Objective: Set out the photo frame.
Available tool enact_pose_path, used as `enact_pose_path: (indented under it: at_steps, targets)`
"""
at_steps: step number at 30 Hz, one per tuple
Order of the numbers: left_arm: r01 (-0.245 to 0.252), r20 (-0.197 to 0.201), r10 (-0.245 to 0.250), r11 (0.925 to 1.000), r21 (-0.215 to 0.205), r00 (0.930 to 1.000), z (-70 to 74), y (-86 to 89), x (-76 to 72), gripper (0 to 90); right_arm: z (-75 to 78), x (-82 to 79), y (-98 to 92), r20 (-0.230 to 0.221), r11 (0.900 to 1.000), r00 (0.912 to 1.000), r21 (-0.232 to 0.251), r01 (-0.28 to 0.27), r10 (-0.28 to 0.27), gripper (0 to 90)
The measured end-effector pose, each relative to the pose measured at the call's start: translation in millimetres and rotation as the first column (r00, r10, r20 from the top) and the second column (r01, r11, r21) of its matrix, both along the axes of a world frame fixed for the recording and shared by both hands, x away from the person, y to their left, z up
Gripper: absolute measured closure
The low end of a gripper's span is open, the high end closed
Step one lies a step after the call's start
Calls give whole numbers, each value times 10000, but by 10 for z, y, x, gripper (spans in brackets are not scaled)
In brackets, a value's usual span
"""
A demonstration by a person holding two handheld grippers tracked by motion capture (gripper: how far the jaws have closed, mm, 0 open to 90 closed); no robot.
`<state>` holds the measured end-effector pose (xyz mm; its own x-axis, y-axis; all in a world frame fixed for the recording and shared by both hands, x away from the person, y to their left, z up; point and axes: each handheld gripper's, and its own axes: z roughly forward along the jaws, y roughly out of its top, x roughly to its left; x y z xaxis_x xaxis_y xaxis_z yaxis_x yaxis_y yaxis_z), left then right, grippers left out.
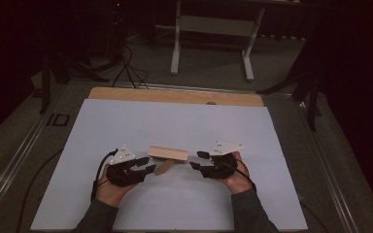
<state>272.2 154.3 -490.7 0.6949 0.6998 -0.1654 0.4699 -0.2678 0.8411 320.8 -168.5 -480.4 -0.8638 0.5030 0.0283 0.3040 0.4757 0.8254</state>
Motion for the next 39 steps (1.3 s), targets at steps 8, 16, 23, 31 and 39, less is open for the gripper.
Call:
enact_pose_path:
  at_steps: [8, 16, 23, 31, 39]
  targets:
    - [255, 148, -259, 9992, 298, 9996, -1, -69, -10, 674, -32, 50, -10, 3, 9938, 9938, 99, 1110, -1110, 715]
    - [250, 150, -255, 9991, 333, 9996, 3, -109, -3, 785, -83, 76, 100, 153, 9841, 9844, 310, 1748, -1753, 854]
    - [274, 76, -278, 9982, 534, 9996, -9, -162, 10, 831, -110, 112, 145, 57, 9776, 9785, 448, 2055, -2059, 860]
    - [227, 88, -233, 9977, 632, 9997, -19, -201, 25, 825, -137, 144, 199, 25, 9778, 9789, 478, 2039, -2043, 823]
    - [302, 143, -313, 9971, 700, 9994, -25, -233, 52, 848, -163, 168, 254, 197, 9734, 9749, 635, 2200, -2217, 896]
